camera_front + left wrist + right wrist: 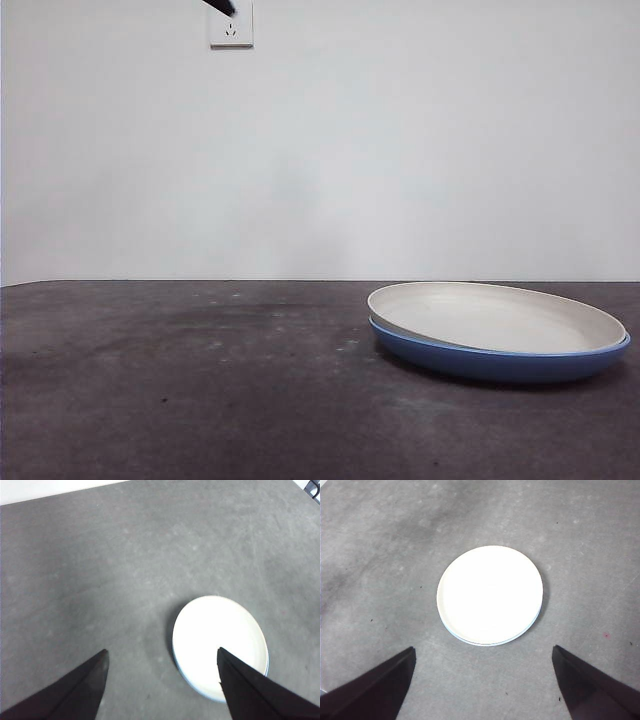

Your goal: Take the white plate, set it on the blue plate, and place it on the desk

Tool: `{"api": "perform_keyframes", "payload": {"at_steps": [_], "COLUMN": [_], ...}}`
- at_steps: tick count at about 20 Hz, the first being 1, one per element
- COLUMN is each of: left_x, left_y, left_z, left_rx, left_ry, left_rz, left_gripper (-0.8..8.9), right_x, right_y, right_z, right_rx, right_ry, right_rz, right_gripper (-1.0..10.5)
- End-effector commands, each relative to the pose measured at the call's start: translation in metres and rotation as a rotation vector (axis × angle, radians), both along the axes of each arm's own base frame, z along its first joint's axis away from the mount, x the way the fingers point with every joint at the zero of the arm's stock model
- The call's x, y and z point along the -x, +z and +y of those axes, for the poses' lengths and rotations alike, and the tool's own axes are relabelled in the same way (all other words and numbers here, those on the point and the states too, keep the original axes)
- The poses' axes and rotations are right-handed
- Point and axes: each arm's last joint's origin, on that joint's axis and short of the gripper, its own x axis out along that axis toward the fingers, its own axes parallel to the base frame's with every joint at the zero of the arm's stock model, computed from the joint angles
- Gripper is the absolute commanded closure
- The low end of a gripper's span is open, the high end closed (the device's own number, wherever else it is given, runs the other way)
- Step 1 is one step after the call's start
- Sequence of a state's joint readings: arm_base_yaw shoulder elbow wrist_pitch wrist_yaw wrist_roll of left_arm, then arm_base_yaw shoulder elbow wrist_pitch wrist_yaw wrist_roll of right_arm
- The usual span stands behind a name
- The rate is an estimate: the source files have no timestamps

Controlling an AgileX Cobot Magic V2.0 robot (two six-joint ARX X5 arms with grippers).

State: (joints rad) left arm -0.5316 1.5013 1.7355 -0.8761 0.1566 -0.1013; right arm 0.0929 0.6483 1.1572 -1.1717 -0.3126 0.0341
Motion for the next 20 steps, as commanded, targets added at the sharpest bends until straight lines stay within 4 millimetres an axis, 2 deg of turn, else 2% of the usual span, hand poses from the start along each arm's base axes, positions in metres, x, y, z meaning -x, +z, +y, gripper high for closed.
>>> {"api": "perform_keyframes", "payload": {"at_steps": [1, 6, 9, 12, 18, 20], "left_x": [0.023, 0.083, 0.106, 0.116, 0.117, 0.117], "left_y": [-0.005, -0.036, -0.054, -0.062, -0.063, -0.063], "left_z": [0.012, 0.042, 0.051, 0.056, 0.056, 0.056], "left_rx": [-0.013, 0.063, 0.118, 0.129, 0.125, 0.125], "left_ry": [-0.044, -0.216, -0.322, -0.355, -0.355, -0.355], "left_rz": [-0.041, -0.001, 0.046, 0.092, 0.102, 0.102], "left_gripper": [4.7, 4.7, 4.71, 4.71, 4.71, 4.71], "right_x": [0.001, 0.001, 0.0, 0.0, -0.005, -0.014], "right_y": [0.005, 0.005, 0.004, 0.002, -0.009, -0.015], "right_z": [0.0, 0.0, 0.0, 0.0, 0.001, 0.001], "right_rx": [-0.004, -0.005, -0.006, -0.005, -0.014, -0.025], "right_ry": [-0.003, -0.002, 0.0, 0.0, -0.012, -0.03], "right_rz": [-0.018, -0.015, -0.001, 0.014, 0.066, 0.104], "right_gripper": [5.1, 5.1, 5.1, 5.1, 5.1, 5.1]}}
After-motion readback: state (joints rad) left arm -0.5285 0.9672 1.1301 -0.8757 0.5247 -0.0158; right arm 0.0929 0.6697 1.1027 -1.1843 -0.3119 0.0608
